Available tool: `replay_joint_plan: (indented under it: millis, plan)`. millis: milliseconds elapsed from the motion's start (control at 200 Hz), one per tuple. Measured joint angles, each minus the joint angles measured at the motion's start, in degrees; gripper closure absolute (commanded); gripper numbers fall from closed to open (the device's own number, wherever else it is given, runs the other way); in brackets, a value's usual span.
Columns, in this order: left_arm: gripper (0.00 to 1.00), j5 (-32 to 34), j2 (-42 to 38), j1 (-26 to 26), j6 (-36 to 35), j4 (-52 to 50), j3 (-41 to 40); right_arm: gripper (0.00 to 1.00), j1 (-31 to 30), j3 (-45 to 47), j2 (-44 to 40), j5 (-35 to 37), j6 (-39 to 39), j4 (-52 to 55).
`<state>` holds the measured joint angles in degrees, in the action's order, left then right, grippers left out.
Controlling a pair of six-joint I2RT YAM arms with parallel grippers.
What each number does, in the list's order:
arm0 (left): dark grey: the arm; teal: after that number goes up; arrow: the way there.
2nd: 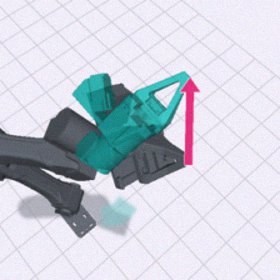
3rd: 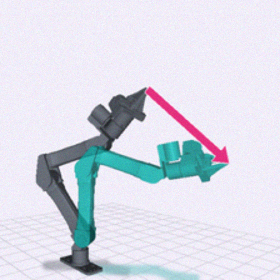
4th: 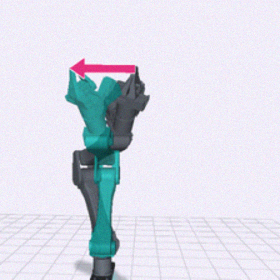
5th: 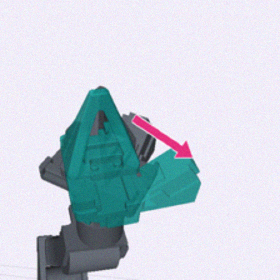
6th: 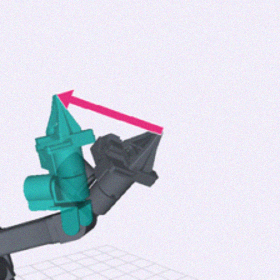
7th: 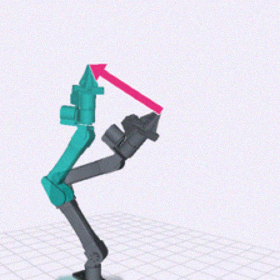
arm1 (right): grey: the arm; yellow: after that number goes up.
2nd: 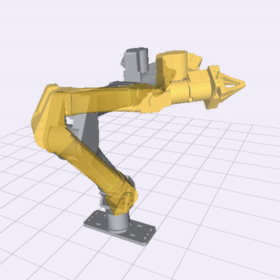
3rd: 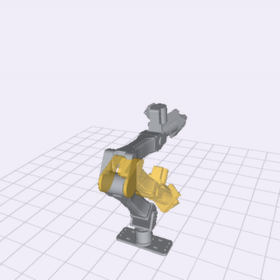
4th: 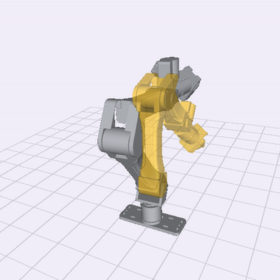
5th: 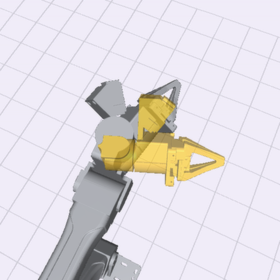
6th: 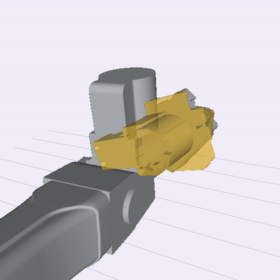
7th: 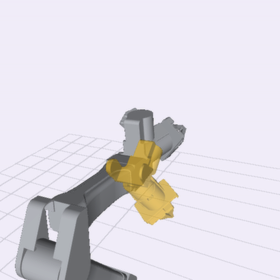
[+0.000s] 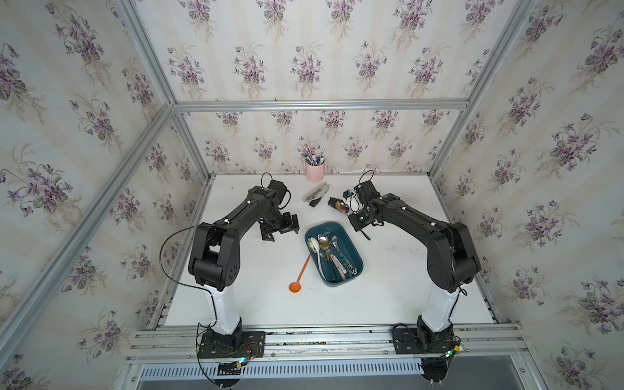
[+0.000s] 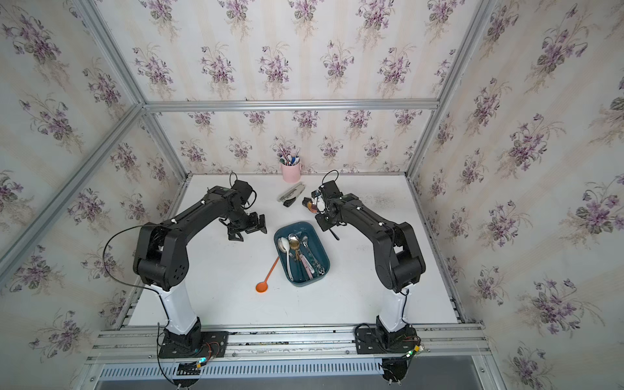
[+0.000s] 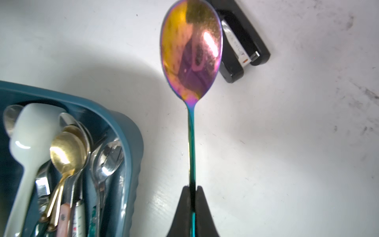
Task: Put the spoon into the storage box
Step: Pick up the spoon from the center of the board, then place the spoon in the storage box.
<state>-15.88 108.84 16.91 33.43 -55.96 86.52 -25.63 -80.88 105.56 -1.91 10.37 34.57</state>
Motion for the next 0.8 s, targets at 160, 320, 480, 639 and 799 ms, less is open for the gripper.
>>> replay_joint_plan:
  millis: [160, 320, 480, 639, 799]
  plan:
    - [0.0, 0.0, 0.0, 0.0, -0.2, 0.5, -0.8, 1.0, -1.0, -0.8, -4.9, -0.1, -3.2, 3.7]
    - [0.0, 0.0, 0.2, 0.0, -0.7, 1.0, -0.6, 1.0, -4.5, 0.3, -8.6, -0.3, -6.9, 6.5]
    - [0.0, 0.1, 1.0, -0.1, -1.9, 1.3, 0.9, 1.0, -12.6, 3.6, -9.9, -0.5, -11.0, 6.7]
    - [0.0, 1.0, 1.0, -0.1, -3.9, 1.2, 1.5, 1.0, -17.4, 7.3, -9.9, 0.6, -15.9, 5.2]
    - [0.0, 3.2, 0.5, -0.1, -6.1, 0.8, 0.8, 1.0, -18.8, 10.6, -9.4, 1.2, -21.0, 1.6]
